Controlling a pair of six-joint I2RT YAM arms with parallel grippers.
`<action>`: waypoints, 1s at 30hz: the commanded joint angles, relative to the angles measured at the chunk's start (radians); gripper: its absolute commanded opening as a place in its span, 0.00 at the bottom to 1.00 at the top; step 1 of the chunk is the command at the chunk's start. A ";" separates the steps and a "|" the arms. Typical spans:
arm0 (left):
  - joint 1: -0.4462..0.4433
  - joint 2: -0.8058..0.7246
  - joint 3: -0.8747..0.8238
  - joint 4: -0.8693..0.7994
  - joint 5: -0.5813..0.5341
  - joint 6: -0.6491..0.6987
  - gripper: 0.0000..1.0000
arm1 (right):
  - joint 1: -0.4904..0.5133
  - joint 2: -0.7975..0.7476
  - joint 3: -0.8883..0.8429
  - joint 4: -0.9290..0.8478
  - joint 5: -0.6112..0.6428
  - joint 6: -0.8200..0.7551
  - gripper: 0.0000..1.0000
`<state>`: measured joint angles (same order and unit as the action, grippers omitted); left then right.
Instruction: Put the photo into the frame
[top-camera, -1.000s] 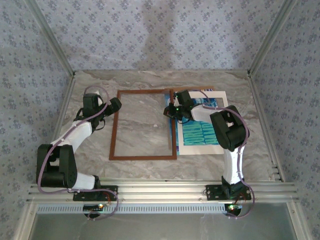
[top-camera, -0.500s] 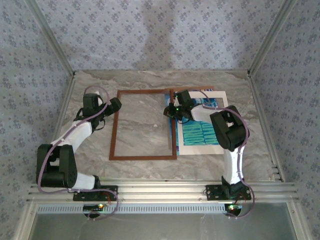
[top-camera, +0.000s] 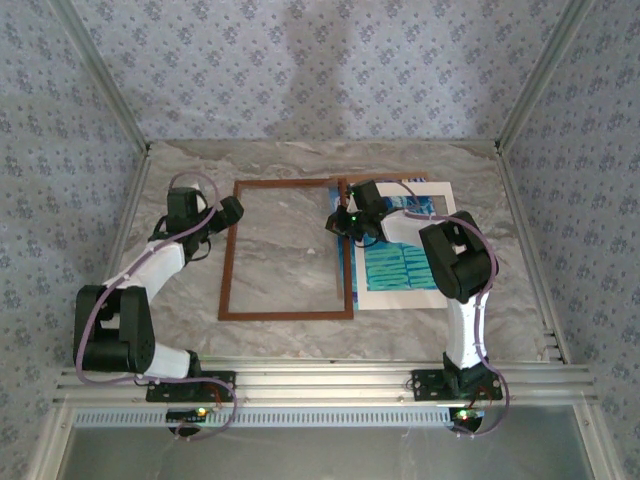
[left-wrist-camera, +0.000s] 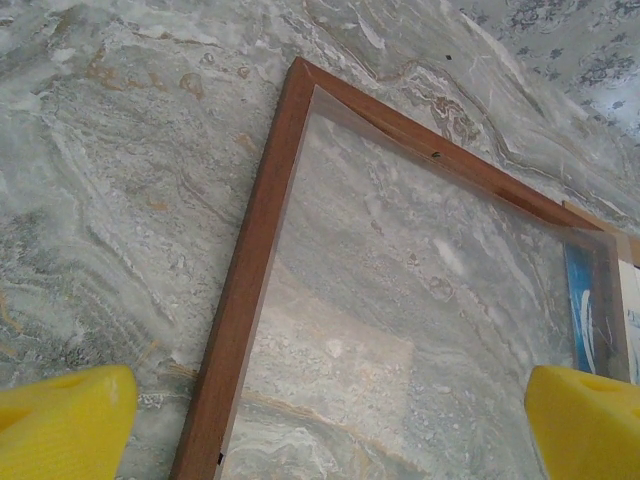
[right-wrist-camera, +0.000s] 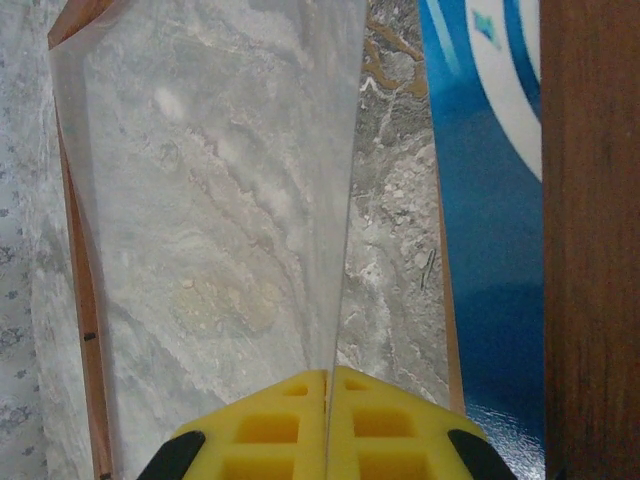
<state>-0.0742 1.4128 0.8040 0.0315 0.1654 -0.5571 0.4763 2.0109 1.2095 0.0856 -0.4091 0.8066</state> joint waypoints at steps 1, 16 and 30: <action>-0.006 0.006 0.030 0.008 0.006 0.023 0.99 | 0.010 -0.010 -0.032 0.010 0.018 0.020 0.00; -0.006 0.012 0.027 0.010 0.009 0.023 0.99 | 0.018 -0.011 -0.056 0.034 0.021 0.036 0.00; -0.007 0.010 0.023 0.010 0.006 0.023 0.99 | 0.015 0.008 -0.026 0.021 0.016 0.019 0.14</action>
<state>-0.0742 1.4166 0.8043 0.0307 0.1654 -0.5571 0.4850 2.0102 1.1641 0.1310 -0.3908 0.8330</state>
